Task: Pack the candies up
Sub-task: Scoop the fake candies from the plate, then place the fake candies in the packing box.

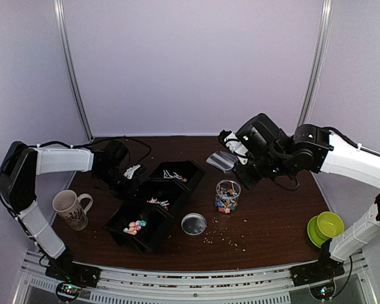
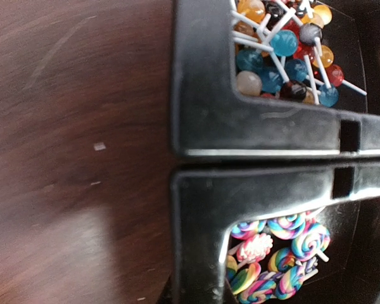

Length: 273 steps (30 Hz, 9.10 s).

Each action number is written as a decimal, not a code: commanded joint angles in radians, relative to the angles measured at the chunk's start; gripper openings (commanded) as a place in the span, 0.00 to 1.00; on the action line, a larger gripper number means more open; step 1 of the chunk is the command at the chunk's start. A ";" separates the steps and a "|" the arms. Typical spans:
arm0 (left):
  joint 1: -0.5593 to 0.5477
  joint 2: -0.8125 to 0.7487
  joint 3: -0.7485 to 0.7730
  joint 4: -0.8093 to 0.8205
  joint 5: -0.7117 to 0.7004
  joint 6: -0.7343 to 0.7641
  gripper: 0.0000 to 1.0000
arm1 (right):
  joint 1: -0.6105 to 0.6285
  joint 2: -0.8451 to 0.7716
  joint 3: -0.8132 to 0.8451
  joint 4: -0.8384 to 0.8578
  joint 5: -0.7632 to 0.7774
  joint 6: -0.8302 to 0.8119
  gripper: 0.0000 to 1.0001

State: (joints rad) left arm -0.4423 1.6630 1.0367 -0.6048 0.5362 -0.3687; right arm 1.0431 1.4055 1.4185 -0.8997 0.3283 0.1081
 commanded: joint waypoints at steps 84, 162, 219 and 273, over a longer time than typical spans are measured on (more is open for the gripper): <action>-0.208 -0.250 0.071 0.046 -0.158 0.177 0.00 | -0.026 0.939 0.725 -0.217 -0.314 -0.059 0.00; -0.157 -0.417 -0.029 0.228 -0.107 0.128 0.00 | -0.043 0.645 -0.106 0.942 0.075 -0.115 0.00; -0.068 -0.290 0.014 0.120 -0.200 0.083 0.00 | -0.099 0.314 -0.484 1.343 -0.151 -0.097 0.00; -0.031 -0.250 0.037 0.050 -0.272 0.063 0.00 | -0.136 -0.245 -0.407 0.157 -0.094 -0.009 0.00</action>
State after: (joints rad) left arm -0.4831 1.4261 1.0103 -0.6170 0.2214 -0.2813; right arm 0.9115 1.1732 0.9604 -0.6155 0.2493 0.0753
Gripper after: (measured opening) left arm 0.069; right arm 0.078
